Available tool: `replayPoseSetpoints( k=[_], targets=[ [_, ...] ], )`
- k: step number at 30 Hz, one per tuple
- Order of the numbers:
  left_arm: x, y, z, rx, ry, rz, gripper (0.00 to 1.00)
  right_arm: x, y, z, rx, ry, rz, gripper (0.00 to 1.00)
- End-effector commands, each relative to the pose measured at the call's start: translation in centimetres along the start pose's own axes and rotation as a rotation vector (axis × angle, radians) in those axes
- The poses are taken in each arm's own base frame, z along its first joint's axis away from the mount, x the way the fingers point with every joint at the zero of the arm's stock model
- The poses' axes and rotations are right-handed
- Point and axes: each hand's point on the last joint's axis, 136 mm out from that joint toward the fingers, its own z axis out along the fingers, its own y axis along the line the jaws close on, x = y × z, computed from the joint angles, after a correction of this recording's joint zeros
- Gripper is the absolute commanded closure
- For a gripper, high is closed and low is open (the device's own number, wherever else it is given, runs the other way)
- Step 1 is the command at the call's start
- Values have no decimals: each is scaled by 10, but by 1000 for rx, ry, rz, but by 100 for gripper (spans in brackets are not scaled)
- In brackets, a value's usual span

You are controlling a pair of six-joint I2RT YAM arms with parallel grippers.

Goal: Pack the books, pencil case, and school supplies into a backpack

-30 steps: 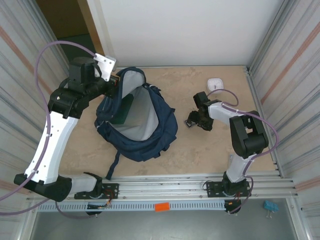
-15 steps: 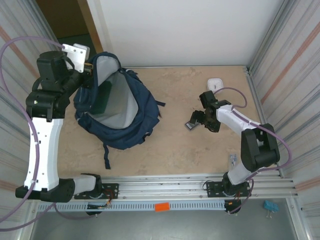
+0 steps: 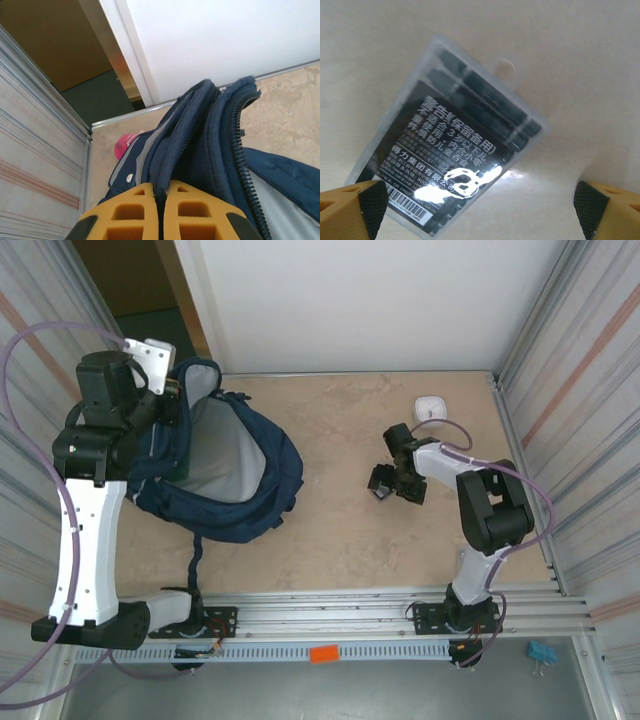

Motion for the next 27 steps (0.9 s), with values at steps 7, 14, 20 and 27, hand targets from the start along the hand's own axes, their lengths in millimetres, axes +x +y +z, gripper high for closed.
replayPoseSetpoints(
  k=[7,14,20,27],
  targets=[
    [-84,2,-51,38,-396,-59,100,0,9,13,57,34,-33,14],
    [-77,-8,-42,93,-384,-86,100,23,-35,-7,151,64,-28,20],
    [-69,-28,-39,208,-371,-138,100,19,-53,-42,143,14,-20,12],
    [-35,-72,-25,434,-308,-219,100,9,-33,-82,-44,-69,-59,8]
  ],
)
